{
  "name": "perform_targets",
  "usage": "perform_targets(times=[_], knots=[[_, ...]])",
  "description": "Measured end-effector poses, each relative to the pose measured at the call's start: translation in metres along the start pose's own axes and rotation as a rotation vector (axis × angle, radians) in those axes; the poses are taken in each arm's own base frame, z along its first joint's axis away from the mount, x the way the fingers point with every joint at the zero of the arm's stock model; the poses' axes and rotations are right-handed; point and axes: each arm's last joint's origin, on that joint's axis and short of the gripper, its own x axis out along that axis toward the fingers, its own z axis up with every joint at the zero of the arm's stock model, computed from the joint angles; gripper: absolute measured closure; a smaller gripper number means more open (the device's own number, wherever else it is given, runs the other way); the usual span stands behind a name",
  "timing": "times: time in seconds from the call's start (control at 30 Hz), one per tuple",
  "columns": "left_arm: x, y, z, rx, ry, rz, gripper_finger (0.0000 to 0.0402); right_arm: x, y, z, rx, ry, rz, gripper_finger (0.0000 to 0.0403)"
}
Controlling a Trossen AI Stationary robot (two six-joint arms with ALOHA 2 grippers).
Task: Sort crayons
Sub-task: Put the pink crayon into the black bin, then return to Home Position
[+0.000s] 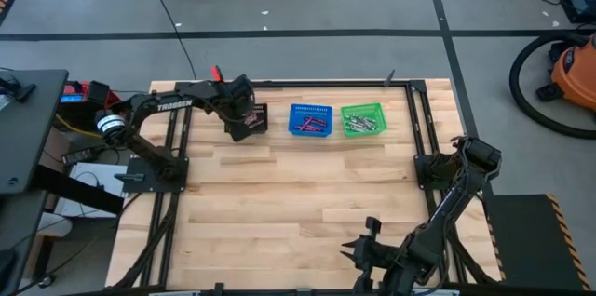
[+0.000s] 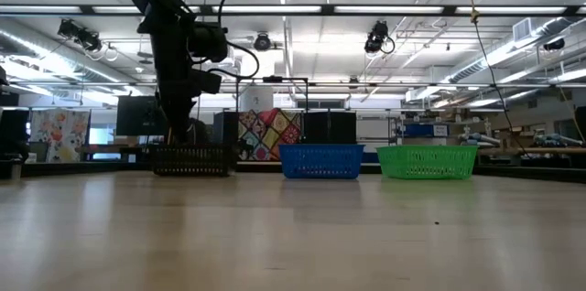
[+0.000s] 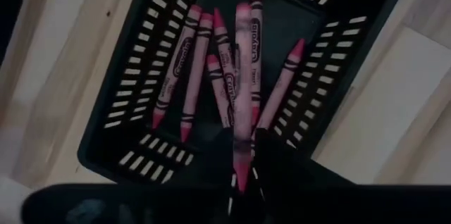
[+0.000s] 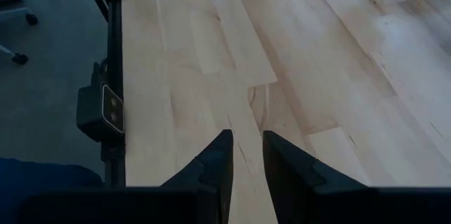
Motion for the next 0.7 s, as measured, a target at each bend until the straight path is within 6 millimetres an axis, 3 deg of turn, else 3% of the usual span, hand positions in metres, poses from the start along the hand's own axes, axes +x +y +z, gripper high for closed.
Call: perform_targets(times=[0.27, 0.4, 0.57, 0.7], knots=[[0.0, -0.005, 0.001, -0.002, -0.007, -0.026, 0.0302, 0.002, -0.001, 0.002, -0.02, 0.002, -0.006, 0.0318], [-0.013, -0.01, 0.004, -0.011, -0.1, -0.084, 0.0302, 0.002, -0.002, 0.002, -0.089, 0.009, -0.005, 0.0318], [-0.056, -0.019, 0.0, -0.019, -0.32, -0.182, 0.0302, 0.001, -0.004, 0.003, -0.05, -0.009, -0.021, 0.0318], [-0.103, -0.023, -0.011, -0.035, -0.557, -0.209, 0.0302, -0.017, -0.014, 0.022, -0.116, -0.104, -0.047, 0.0318]])
